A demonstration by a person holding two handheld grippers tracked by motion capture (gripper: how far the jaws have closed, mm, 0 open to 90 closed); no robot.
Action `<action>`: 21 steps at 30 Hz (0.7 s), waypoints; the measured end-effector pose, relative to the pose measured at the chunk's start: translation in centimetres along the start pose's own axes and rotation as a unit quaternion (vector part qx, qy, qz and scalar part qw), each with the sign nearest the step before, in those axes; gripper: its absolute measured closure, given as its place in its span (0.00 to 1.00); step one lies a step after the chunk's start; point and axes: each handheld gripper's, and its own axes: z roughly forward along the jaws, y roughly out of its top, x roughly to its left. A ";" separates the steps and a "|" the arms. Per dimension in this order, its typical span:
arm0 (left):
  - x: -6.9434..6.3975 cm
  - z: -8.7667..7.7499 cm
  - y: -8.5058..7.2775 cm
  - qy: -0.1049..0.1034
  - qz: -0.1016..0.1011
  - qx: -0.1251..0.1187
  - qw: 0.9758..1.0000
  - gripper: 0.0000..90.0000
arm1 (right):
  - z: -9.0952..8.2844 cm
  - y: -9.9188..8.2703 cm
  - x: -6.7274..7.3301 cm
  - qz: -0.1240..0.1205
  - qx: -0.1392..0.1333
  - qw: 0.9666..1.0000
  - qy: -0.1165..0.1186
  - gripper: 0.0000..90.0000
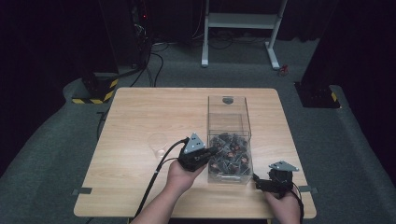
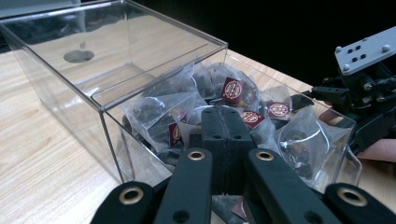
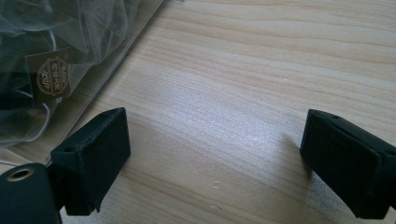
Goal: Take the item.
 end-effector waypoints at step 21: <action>-0.2 -1.5 1.4 0.000 0.002 -0.035 0.999 1.00 | 0.0 0.0 0.0 -0.002 0.000 1.000 -0.001 0.10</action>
